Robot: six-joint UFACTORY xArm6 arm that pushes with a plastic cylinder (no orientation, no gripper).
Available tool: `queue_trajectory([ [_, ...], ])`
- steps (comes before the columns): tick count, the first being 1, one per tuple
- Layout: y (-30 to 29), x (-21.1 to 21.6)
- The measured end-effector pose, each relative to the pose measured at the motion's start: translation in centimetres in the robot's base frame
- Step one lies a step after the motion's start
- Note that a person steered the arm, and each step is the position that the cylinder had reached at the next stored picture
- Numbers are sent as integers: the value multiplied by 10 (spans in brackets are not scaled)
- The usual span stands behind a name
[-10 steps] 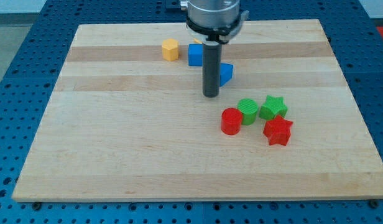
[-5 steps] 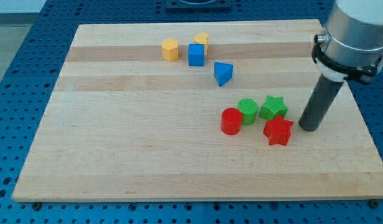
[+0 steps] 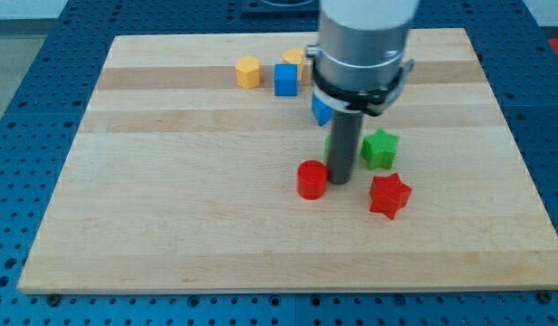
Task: Push the red circle slightly left
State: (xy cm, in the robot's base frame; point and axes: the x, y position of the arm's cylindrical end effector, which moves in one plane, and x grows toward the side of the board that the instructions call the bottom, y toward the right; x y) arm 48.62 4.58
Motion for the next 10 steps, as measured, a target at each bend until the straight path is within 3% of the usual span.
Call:
queue_trajectory([
  [2,-24,-18],
  [3,-25,-1],
  [6,57,-8],
  [10,-5,-24],
])
